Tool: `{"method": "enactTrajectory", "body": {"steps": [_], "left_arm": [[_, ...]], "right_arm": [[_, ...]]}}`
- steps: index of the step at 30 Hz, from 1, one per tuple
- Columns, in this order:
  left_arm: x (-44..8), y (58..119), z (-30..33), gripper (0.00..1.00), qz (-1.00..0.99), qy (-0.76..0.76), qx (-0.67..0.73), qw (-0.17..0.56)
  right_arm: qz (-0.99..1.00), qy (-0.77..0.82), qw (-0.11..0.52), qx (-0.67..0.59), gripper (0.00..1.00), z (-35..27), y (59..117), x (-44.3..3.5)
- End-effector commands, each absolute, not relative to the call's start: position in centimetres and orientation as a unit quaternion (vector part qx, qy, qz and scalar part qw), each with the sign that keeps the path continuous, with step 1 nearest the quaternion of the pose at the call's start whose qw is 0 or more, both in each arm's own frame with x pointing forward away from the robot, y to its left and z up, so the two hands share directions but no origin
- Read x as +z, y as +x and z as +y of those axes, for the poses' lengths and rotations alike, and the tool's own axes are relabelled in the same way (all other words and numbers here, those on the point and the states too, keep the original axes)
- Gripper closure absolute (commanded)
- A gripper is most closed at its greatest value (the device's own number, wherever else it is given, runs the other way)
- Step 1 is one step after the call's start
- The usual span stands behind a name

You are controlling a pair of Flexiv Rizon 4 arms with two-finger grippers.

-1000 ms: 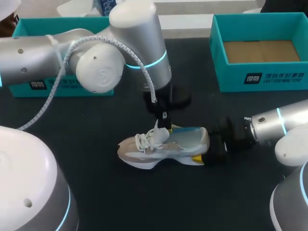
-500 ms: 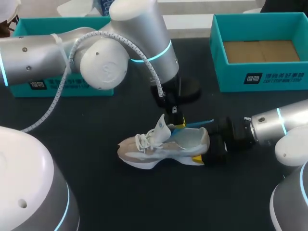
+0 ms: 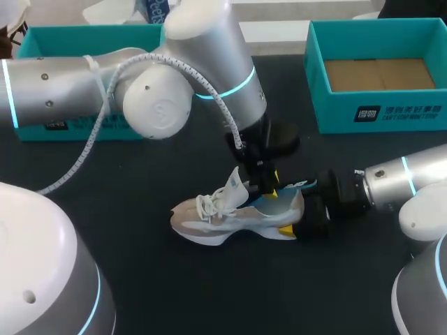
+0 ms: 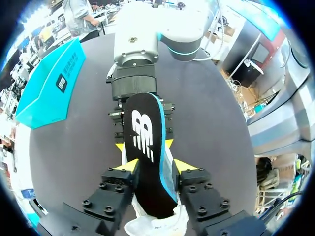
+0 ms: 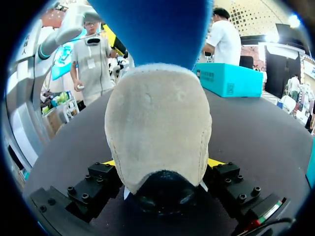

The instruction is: Take the shoe out of the shoebox, open the shoe tongue, remove and reinsert the insole, then place the shoe into the shoebox

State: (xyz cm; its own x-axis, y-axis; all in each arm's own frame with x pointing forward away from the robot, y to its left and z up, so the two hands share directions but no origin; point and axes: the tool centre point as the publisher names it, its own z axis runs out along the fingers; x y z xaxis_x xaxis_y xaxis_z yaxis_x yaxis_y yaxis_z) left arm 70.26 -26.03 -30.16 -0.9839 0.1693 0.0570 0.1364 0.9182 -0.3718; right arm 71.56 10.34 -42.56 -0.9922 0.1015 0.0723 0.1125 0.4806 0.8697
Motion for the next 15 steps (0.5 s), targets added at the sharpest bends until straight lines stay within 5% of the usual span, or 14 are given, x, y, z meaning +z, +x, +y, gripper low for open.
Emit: {"method": "enactTrajectory", "body": {"steps": [1, 7, 15], "left_arm": [[-30.0, 69.4, -25.2, 0.42, -0.976, -0.079, 0.202, 0.026], [-30.1, 69.1, -25.3, 0.31, -0.972, -0.08, 0.222, -0.017], [-31.0, 68.5, -25.5, 0.44, -0.965, -0.074, 0.244, -0.062]], "right_arm": [[-0.861, -0.063, 0.006, -0.504, 1.0, 10.8, 71.6, -43.7], [-0.861, -0.063, 0.006, -0.504, 1.0, 10.8, 71.6, -43.7], [-0.861, -0.063, 0.006, -0.504, 1.0, 10.8, 71.6, -43.7]]}}
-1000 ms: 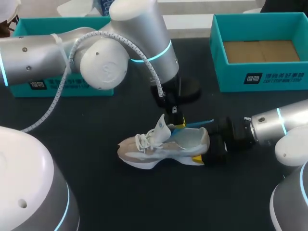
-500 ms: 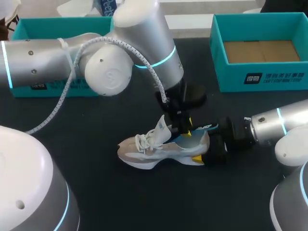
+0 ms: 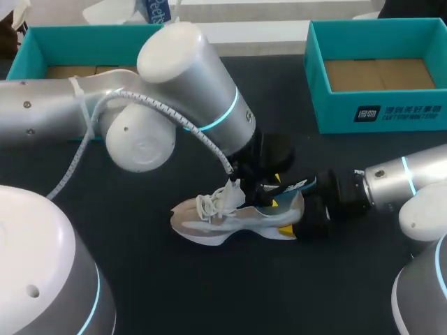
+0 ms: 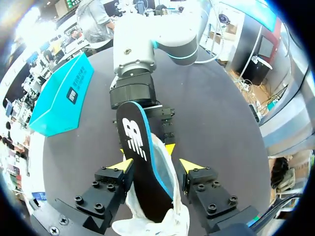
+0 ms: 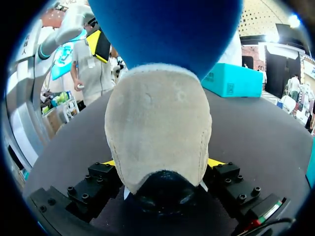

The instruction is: Take the shoe out of the shoebox, open the shoe tongue, remove and reinsert the insole, then place the shoe into the shoebox

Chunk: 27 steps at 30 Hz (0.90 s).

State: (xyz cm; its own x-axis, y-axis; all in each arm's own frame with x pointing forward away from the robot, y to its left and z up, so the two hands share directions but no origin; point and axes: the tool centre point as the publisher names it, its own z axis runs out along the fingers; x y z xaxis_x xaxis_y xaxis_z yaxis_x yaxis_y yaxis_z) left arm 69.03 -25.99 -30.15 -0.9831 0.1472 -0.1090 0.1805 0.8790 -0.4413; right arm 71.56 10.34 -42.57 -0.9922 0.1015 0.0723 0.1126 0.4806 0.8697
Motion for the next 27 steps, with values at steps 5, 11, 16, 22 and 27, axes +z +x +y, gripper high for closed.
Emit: {"method": "enactTrajectory", "body": {"steps": [5, 11, 16, 22, 27], "left_arm": [[-31.6, 68.4, -25.8, 0.51, 0.963, 0.061, -0.246, 0.095], [-32.5, 68.7, -26.4, 0.52, 0.962, 0.041, -0.242, 0.119], [-33.1, 69.3, -27.0, 0.52, 0.959, 0.016, -0.243, 0.143], [-33.3, 69.8, -27.3, 0.45, 0.95, -0.01, -0.248, 0.188], [-33.3, 70.3, -27.4, 0.38, 0.949, -0.022, -0.251, 0.192]], "right_arm": [[-0.861, -0.063, 0.006, -0.504, 1.0, 10.8, 71.6, -43.7], [-0.861, -0.063, 0.006, -0.504, 1.0, 10.8, 71.6, -43.7], [-0.861, -0.063, 0.006, -0.504, 1.0, 10.8, 71.6, -43.7], [-0.861, -0.063, 0.006, -0.504, 1.0, 10.8, 71.6, -43.7], [-0.861, -0.063, 0.006, -0.504, 1.0, 10.8, 71.6, -43.7]]}}
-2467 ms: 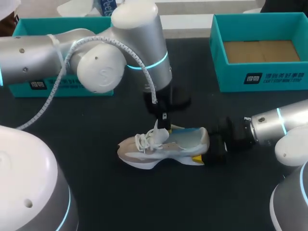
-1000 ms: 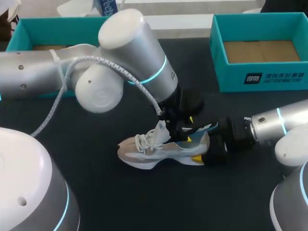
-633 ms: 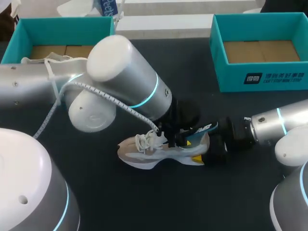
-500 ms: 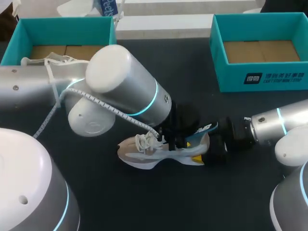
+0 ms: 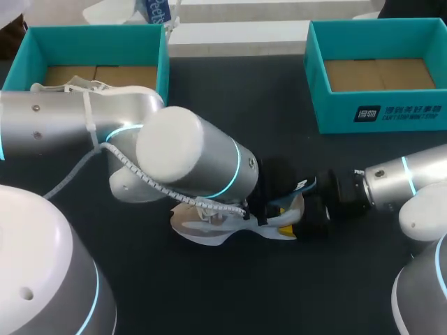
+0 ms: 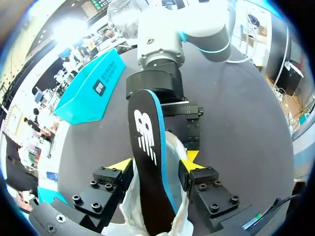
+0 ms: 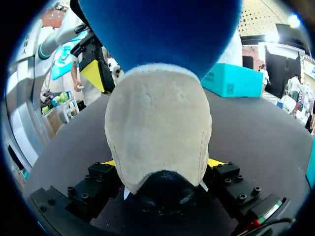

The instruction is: Take the shoe out of the shoebox, open the shoe tongue, remove and reinsert the insole, then place the shoe into the shoebox

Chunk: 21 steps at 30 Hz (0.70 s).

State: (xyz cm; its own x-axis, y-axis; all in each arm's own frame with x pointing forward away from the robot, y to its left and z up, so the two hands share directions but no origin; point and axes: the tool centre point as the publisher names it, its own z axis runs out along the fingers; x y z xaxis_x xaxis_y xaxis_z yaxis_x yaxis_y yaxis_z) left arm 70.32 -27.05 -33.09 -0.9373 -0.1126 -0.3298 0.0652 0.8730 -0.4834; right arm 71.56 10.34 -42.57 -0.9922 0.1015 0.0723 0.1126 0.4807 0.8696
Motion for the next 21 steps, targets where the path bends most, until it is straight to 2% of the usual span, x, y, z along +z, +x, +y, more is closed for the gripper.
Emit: {"method": "enactTrajectory", "body": {"steps": [1, 10, 16, 21], "left_arm": [[-33.3, 70.4, -27.5, 0.37, 0.949, -0.022, -0.251, 0.192], [-33.8, 71.1, -27.9, 0.41, 0.947, -0.037, -0.252, 0.195], [-34.4, 71.6, -27.9, 0.57, 0.948, -0.047, -0.25, 0.193], [-34.6, 71.8, -27.9, 0.82, 0.949, -0.051, -0.249, 0.188]], "right_arm": [[-0.861, -0.063, 0.006, -0.504, 1.0, 10.8, 71.6, -43.7], [-0.861, -0.063, 0.006, -0.504, 1.0, 10.8, 71.6, -43.7], [-0.861, -0.063, 0.006, -0.504, 1.0, 10.8, 71.6, -43.7], [-0.861, -0.063, 0.006, -0.504, 1.0, 10.8, 71.6, -43.7]]}}
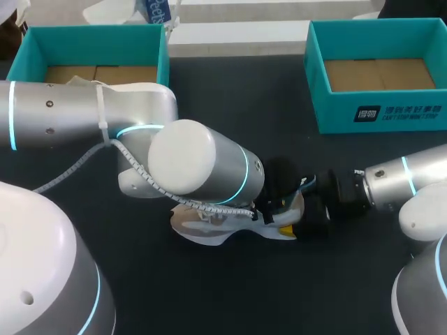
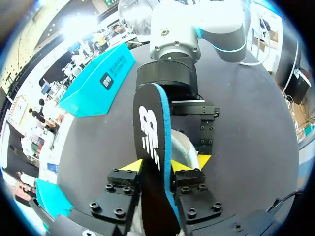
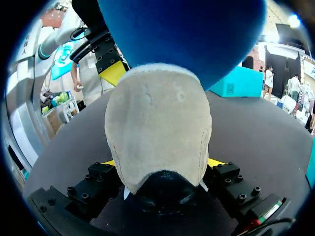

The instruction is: Take the shoe out of the shoebox, open the shoe tongue, remove and reinsert the insole, then place the shoe into the shoebox

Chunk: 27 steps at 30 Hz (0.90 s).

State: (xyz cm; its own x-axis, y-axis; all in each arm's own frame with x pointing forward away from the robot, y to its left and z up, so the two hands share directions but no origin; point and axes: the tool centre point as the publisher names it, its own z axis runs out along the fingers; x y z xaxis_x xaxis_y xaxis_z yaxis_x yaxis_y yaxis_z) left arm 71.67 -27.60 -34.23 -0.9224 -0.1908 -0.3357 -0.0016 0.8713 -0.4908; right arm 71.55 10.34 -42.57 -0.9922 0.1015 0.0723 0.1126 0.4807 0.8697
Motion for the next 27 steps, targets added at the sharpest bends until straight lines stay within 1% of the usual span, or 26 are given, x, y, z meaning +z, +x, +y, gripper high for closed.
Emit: {"method": "enactTrajectory", "body": {"steps": [1, 2, 17, 25, 27], "left_arm": [[-34.6, 71.8, -27.8, 0.93, 0.949, -0.051, -0.249, 0.187], [-34.5, 71.7, -27.7, 1.0, 0.949, -0.051, -0.251, 0.184], [-31.6, 70.9, -27.1, 1.0, 0.951, -0.035, -0.275, 0.138], [-29.9, 70.4, -27.5, 1.0, 0.953, -0.027, -0.29, 0.08], [-29.4, 70.2, -27.7, 1.0, 0.954, -0.024, -0.295, 0.054]], "right_arm": [[-0.861, -0.063, 0.006, -0.504, 1.0, 10.8, 71.6, -43.7], [-0.861, -0.063, 0.006, -0.504, 1.0, 10.8, 71.6, -43.7], [-0.861, -0.063, 0.006, -0.504, 1.0, 10.8, 71.6, -43.7], [-0.861, -0.063, 0.006, -0.504, 1.0, 10.8, 71.6, -43.7], [-0.861, -0.063, 0.006, -0.504, 1.0, 10.8, 71.6, -43.7]]}}
